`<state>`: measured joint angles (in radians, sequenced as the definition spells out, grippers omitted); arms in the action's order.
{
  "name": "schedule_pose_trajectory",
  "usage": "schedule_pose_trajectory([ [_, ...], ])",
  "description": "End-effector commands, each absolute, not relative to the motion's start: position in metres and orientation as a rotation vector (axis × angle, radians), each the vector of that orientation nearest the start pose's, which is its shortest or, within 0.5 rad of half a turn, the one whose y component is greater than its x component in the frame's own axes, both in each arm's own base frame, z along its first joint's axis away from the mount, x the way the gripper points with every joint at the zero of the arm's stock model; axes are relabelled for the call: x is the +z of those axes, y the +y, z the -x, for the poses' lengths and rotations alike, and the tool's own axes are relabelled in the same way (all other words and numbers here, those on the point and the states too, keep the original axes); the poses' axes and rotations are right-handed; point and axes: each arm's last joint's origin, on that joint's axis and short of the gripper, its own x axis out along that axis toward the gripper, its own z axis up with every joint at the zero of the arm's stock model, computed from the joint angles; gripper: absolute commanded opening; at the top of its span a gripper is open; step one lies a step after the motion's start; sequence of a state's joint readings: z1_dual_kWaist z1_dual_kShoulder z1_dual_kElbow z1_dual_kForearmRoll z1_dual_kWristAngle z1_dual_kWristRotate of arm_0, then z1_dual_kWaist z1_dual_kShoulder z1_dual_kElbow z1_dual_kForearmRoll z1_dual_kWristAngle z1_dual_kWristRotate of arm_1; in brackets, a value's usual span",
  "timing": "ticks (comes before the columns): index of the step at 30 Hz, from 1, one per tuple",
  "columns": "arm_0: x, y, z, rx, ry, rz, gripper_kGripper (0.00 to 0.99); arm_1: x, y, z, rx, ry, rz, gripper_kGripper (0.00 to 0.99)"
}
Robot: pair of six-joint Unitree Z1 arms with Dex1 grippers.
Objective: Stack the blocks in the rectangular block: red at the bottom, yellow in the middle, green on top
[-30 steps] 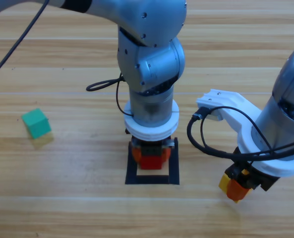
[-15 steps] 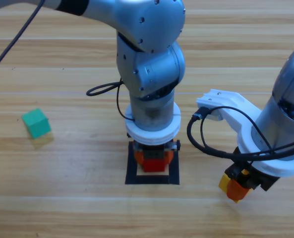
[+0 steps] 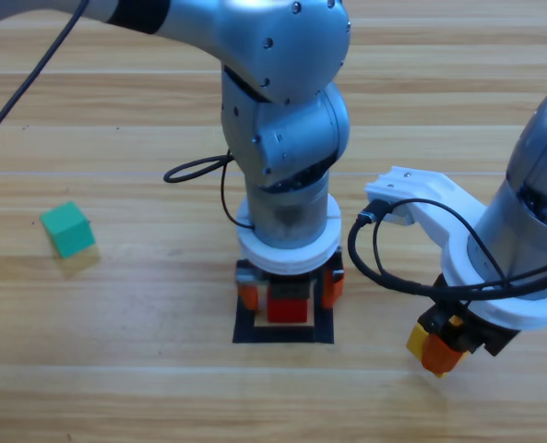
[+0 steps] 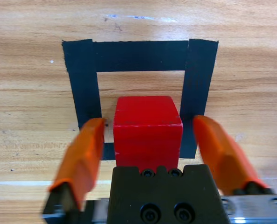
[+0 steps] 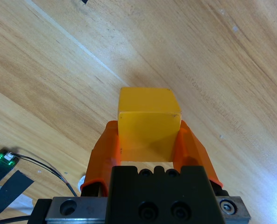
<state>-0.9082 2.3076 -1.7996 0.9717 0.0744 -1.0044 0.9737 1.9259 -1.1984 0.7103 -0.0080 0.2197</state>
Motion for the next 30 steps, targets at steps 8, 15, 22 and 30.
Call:
schedule_pose_trajectory([
  [8,0.249,-0.345,-0.282,-0.028,1.351,0.142,0.990,0.221,0.271,-0.192,0.621,1.339,0.492,0.000],
  [15,0.368,-0.269,-0.291,-0.032,1.198,0.226,0.990,0.235,0.283,-0.198,0.532,1.336,0.394,0.000],
  [22,0.393,-0.181,-0.271,-0.077,1.106,0.073,0.931,0.262,0.324,-0.196,0.438,1.349,0.334,0.000],
  [30,0.371,-0.055,-0.202,-0.230,0.913,0.270,0.934,0.253,0.399,-0.207,0.310,1.425,0.263,0.000],
])
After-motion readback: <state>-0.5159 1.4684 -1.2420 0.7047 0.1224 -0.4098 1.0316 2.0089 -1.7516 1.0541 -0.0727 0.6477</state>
